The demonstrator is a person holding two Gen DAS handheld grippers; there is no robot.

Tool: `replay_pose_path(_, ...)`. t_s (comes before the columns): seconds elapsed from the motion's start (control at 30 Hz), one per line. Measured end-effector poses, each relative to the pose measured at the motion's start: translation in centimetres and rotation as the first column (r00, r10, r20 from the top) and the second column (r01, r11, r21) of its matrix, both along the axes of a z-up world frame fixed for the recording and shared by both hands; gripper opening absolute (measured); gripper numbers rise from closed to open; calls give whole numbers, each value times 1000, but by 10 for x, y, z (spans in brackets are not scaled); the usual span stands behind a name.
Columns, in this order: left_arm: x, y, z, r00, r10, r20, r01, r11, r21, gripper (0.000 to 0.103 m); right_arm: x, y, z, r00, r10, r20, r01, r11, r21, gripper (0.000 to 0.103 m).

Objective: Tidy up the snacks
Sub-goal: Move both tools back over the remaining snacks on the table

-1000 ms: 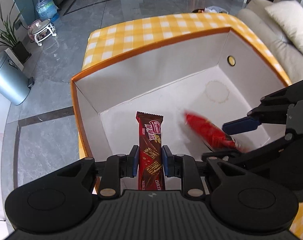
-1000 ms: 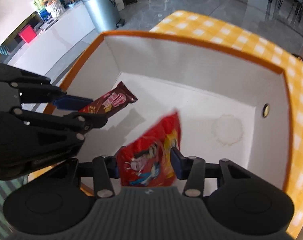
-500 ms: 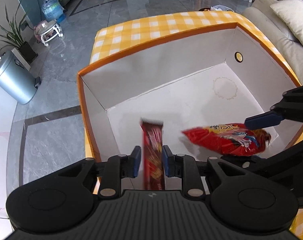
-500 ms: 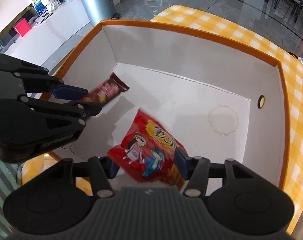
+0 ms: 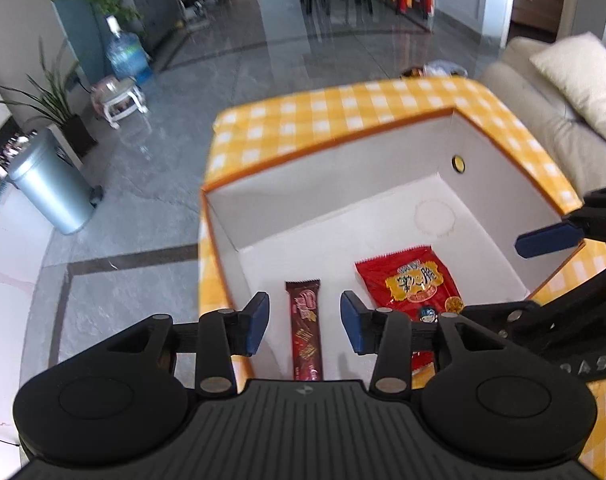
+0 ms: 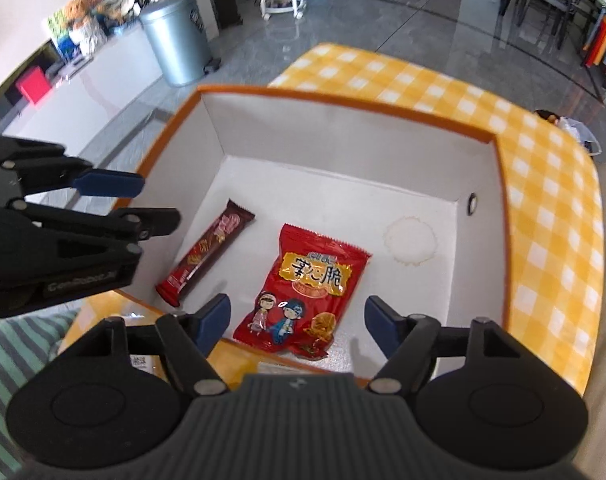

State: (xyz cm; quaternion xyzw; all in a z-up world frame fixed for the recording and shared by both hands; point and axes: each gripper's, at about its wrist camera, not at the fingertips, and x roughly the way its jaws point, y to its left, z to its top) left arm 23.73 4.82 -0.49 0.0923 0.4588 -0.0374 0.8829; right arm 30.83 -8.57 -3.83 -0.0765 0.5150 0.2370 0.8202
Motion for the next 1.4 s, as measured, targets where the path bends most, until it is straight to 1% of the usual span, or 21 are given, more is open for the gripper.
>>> replay_pose_path(0.13,-24,0,15,998,-1,69,3,1000,-18,56,-17,-15,14,998,-63,28,61,996,60,72)
replay_pose_path(0.27,-49,-3,24,993,-3,116,7,999,-32,57,-43,-25,24,989,-112,95,104,991,83,72)
replay_pose_path(0.4,-76,-5,26,990,7,144,5,997,-82,61,-78,-33,32,972,-159,172,145,985,94,72)
replay_pose_path(0.47,-89,-8,25,989,9,148,5,995,-97,62,-98,-38,33,961,-185,204,166,980,105,72)
replay_pose_path(0.53,-103,-11,21,989,6,146,10,994,-106,62,-119,-42,31,953,-206,223,186,977,109,72)
replay_pose_path(0.67,-126,-18,11,991,0,133,18,991,-134,62,-157,-55,22,939,-257,230,235,965,120,72)
replay_pose_path(0.87,-157,-26,-5,992,20,121,7,977,-214,62,-207,-70,4,912,-292,287,290,956,52,72)
replay_pose_path(1.0,-175,-37,-18,994,7,106,18,972,-233,62,-228,-80,-2,892,-325,314,329,943,43,72)
replay_pose_path(1.07,-182,-43,-26,996,-4,86,24,973,-229,62,-237,-84,-7,884,-337,324,343,939,39,72)
replay_pose_path(1.17,-188,-50,-38,999,-20,43,29,974,-227,61,-245,-88,-17,885,-355,300,366,930,22,72)
replay_pose_path(1.27,-195,-56,-51,1000,-20,7,21,971,-238,61,-253,-89,-29,895,-360,262,374,928,-2,72)
replay_pose_path(1.4,-195,-57,-65,999,-13,-37,4,974,-228,61,-258,-85,-44,914,-320,248,342,938,-49,71)
